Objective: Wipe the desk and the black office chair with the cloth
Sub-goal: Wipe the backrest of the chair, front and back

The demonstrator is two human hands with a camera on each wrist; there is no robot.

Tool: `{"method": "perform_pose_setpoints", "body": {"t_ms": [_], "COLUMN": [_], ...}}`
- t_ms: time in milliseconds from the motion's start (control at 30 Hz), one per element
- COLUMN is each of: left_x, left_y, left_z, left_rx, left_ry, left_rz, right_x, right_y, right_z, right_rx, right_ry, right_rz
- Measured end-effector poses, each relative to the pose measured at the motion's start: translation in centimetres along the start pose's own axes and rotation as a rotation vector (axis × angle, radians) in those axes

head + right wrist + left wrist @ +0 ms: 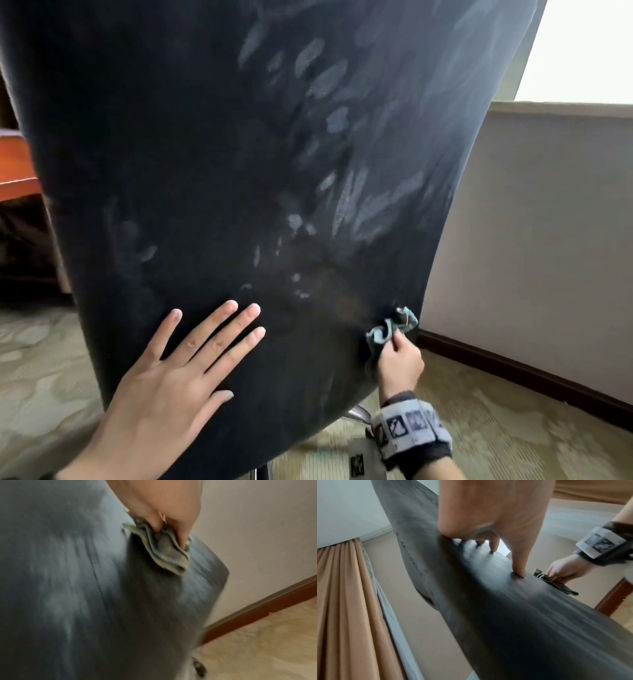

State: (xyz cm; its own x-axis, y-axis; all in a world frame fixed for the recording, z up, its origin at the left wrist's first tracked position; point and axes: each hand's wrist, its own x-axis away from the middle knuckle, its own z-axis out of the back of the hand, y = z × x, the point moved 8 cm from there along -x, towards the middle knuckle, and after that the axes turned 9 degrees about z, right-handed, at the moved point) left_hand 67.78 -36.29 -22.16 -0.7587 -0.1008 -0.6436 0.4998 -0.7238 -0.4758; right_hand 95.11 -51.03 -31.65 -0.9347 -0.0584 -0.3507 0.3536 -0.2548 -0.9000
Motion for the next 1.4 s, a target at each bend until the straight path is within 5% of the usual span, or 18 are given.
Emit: {"method": "perform_pose_setpoints", "body": {"t_ms": [100,200,333,433,500,567,633,767,833,1000,1067,1233,1300,1400], "left_x": [-1.4,-4.9,-7.5,-7.3,-7.0,-6.9,-7.0,-6.9,-6.8,-6.3,-6.3,-6.2,-6.0,-5.6], "left_y": [-0.6,-3.1,-5.7,-6.5,-6.9,-7.1,-7.0,-7.4,-7.6,-7.7,-7.5,-7.9,-8.2,-8.1], "left_z": [1.9,5.1,7.0,6.8,6.3,6.2,6.3,6.0,5.9,5.8,5.5,5.2,5.2,5.2], "left_rx": [0.068,0.115,0.133,0.118,0.12,0.124,0.119,0.138,0.132,0.13,0.102,0.072,0.077,0.066], "left_ry": [0.04,0.092,0.08,0.064,0.034,0.035,0.041,0.007,-0.017,0.026,0.028,0.007,0.005,0.034], "left_rz": [-0.005,0.097,0.183,0.194,0.192,0.188,0.182,0.203,0.213,0.222,0.204,0.213,0.223,0.227], "right_x": [-3.3,-1.0,9.1,9.3,4.4,-0.9,-0.5,8.9,8.4,0.9,2.8,9.5,7.9,-0.5], "right_y": [-8.8,-19.7,-24.9,-25.4,-26.9,-28.0,-27.2,-21.5,-21.4,-26.8,-25.1,-20.6,-22.4,-26.5], "right_z": [2.0,3.1,-0.9,-0.3,2.2,4.9,4.3,-0.2,0.3,4.5,3.2,-1.6,-0.4,5.5], "right_rx": [-0.163,-0.293,-0.195,-0.055,-0.041,-0.123,-0.15,-0.049,0.01,-0.14,-0.159,-0.161,-0.047,-0.093], "right_ry": [0.129,0.295,0.018,-0.165,-0.048,0.177,0.285,0.089,-0.038,0.221,0.286,0.164,0.019,0.221], "right_rz": [0.175,0.606,1.284,1.555,1.472,1.218,1.095,1.398,1.508,1.239,1.24,1.369,1.499,1.286]}}
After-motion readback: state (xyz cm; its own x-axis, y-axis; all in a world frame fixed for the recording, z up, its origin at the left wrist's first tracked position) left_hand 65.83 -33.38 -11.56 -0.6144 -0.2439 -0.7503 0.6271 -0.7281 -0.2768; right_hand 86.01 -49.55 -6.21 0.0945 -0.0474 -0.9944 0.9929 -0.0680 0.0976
